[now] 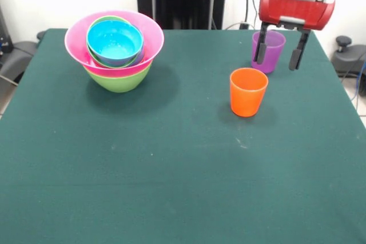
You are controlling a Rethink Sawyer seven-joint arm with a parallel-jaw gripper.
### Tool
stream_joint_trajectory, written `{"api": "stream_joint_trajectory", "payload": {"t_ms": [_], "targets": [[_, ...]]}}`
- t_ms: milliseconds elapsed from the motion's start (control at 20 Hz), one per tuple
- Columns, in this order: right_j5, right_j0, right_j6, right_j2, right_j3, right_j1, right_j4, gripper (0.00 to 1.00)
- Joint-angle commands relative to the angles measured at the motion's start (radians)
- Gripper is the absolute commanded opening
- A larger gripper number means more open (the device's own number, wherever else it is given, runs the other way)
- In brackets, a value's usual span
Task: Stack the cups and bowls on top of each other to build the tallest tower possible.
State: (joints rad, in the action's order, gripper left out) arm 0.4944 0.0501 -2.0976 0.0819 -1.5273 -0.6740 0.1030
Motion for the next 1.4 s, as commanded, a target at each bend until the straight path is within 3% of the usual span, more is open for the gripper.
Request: {"api": "stream_joint_trajectory", "payload": {"t_ms": [50,600,1400], "targets": [[-0.019,0.019,-0.180,-0.006,-0.074,0.074,-0.024,1.00],[-0.095,0.005,-0.158,-0.025,-0.061,0.165,-0.039,1.00],[-0.078,-0.009,-0.115,-0.038,-0.046,0.175,-0.046,1.00]]}}
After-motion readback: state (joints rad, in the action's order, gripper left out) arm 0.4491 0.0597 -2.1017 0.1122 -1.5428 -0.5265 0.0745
